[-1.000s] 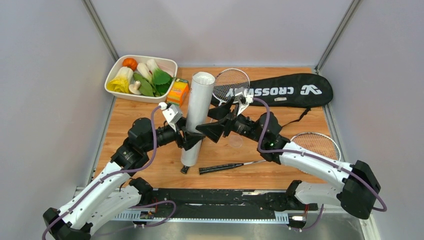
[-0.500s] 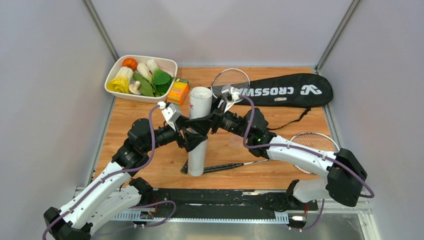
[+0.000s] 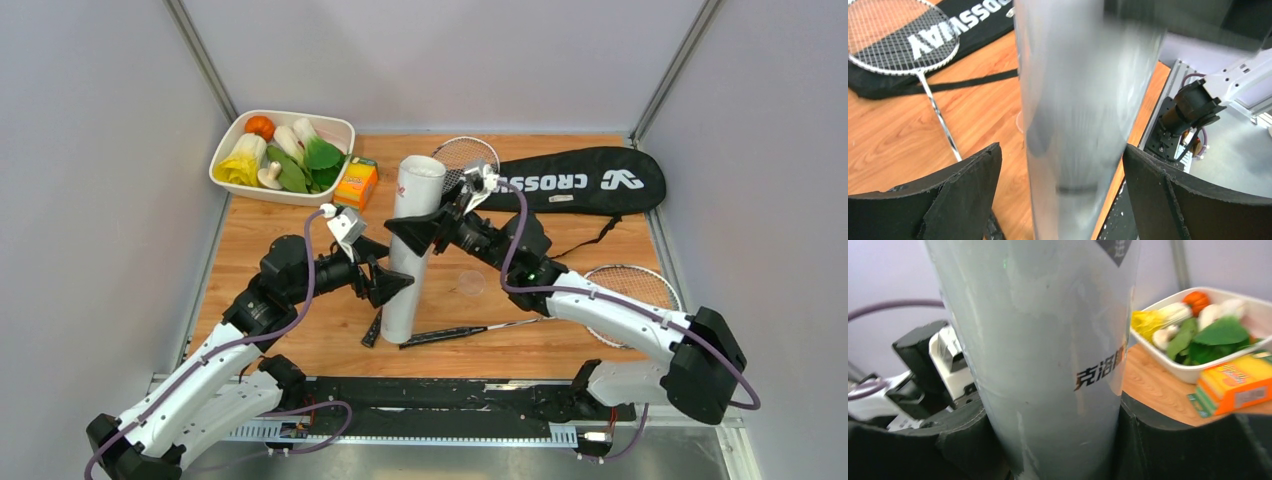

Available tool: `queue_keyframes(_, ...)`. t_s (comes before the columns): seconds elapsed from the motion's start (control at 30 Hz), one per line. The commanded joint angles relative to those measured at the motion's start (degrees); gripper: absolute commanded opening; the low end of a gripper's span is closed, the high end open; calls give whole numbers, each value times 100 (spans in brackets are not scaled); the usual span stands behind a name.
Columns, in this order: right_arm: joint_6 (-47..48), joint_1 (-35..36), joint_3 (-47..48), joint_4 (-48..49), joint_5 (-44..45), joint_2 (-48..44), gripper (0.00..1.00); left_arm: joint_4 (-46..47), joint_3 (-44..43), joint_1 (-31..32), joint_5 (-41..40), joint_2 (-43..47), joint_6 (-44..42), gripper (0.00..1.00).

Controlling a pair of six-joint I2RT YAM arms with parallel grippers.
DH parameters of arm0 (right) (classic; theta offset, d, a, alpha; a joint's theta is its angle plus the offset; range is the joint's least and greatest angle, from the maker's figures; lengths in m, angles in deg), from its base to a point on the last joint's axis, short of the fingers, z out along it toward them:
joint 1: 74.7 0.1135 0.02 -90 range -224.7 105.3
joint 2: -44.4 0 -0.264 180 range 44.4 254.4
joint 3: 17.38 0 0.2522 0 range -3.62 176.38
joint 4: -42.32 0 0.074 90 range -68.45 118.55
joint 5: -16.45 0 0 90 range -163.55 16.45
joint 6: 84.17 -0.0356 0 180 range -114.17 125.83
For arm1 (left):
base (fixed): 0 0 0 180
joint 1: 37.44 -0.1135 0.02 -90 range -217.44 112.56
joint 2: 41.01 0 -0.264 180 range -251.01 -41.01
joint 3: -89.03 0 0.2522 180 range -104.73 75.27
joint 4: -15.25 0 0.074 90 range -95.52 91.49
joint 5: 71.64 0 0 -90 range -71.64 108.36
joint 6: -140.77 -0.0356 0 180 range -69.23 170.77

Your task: Pack up the badminton gear

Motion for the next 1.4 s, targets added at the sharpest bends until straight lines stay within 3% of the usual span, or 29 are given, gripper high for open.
queue_keyframes(0.0,132,-477,357,-58,592,-602,48,-619,-412,-4,-382,-36,17,96)
queue_keyframes(0.2,405,-1026,375,-366,346,-953,48,-1105,-585,1,-358,-369,-112,97)
queue_keyframes(0.33,1294,-1061,95,-329,189,-1231,52,-1427,-802,-4,-307,-721,-143,96)
queue_keyframes(0.6,2495,-1066,-1043,545,297,-1404,54,-1464,-821,-4,-1347,-775,112,93)
queue_keyframes(0.87,2313,-1065,-1385,1233,-130,-875,55,-2137,-1104,-8,-3339,-587,509,95)
queue_keyframes(1.37,1956,-1046,-1277,1368,-251,-655,55,-2203,-1136,-21,-3453,-863,739,95)
